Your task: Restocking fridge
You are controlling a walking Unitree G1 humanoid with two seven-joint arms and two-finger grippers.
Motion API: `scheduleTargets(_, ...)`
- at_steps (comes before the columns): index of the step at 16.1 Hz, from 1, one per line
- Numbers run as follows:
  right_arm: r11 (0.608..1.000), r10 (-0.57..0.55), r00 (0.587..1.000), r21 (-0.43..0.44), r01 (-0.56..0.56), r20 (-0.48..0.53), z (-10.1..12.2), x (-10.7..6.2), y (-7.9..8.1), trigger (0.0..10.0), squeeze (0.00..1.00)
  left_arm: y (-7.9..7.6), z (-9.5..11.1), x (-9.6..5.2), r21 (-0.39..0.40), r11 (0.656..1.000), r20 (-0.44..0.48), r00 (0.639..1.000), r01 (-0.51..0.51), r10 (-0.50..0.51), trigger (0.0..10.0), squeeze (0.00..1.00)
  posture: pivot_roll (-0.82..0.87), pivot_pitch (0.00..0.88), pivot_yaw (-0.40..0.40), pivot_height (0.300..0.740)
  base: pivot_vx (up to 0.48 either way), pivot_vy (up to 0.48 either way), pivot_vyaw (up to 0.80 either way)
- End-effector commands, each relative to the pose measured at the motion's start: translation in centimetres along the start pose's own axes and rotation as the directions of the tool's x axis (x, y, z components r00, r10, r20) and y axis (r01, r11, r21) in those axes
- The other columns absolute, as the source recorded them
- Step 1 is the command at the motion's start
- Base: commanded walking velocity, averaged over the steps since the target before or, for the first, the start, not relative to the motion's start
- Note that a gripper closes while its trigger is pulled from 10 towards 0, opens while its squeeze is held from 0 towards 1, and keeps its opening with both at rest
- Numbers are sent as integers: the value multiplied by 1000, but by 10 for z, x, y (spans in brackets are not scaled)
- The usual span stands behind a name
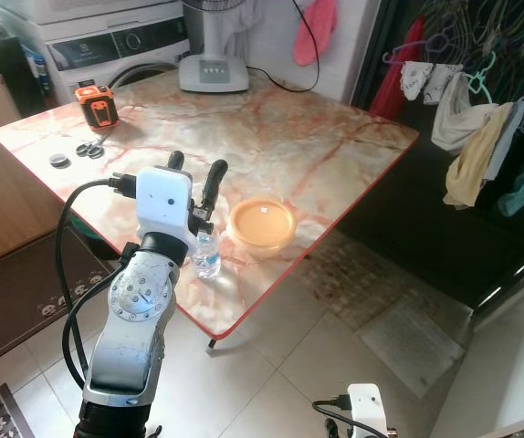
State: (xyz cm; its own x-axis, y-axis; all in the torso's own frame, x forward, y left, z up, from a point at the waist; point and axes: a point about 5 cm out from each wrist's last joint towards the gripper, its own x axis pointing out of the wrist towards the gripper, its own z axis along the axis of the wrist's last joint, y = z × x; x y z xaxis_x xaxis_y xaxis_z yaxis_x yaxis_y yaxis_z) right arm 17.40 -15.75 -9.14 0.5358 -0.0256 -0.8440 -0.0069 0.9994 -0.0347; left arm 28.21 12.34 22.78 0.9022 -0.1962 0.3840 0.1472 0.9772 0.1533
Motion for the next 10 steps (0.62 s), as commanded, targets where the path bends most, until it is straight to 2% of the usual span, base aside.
scheduleTargets(1, 1000, -7, 1000, -2, 7, -3, -1, 0, -2, 10000, 0, -3, 7, 0, -6, 1000, 32, 999, 20, -19, 10000, 0, -33, 0, -59, 740, 0, 0, 0)
scheduleTargets(3, 1000, -7, 1000, -5, 7, -4, -1, 0, -2, 10000, 0, -2, 6, 0, -5, 1000, 30, 999, 18, -18, 10000, 0, -33, 0, -59, 740, 0, 0, 0)
scheduleTargets(10, 1000, -3, 1000, -18, 3, -2, 0, 0, -3, 10000, 0, -2, 5, -1, 9, 1000, 22, 1000, 14, -14, 10000, 0, -26, 6, -60, 740, 208, 0, 0)
